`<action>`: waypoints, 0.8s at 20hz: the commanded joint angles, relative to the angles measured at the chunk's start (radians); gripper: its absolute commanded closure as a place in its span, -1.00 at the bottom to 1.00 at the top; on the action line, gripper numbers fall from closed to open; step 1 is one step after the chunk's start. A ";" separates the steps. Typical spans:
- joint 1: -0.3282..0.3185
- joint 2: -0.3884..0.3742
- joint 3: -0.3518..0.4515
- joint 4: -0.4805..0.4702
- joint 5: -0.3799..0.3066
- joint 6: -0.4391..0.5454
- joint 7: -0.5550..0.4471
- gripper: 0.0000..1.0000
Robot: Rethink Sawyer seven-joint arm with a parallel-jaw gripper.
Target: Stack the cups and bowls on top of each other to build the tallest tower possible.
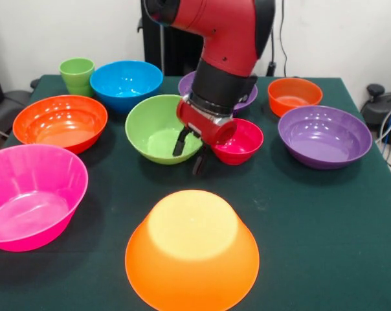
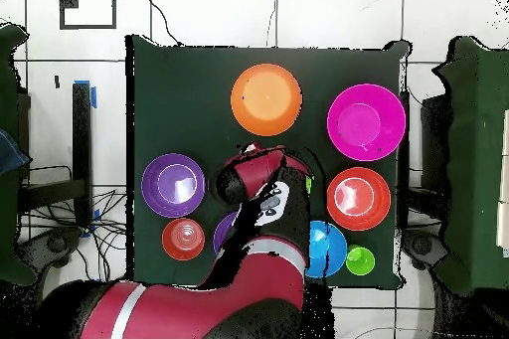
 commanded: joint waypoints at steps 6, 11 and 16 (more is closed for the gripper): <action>-0.091 0.141 0.187 -0.289 0.026 0.209 -0.171 -1.00; -0.103 0.162 0.212 -0.358 0.017 0.253 -0.188 1.00; -0.095 0.205 0.224 -0.478 0.026 0.344 -0.190 1.00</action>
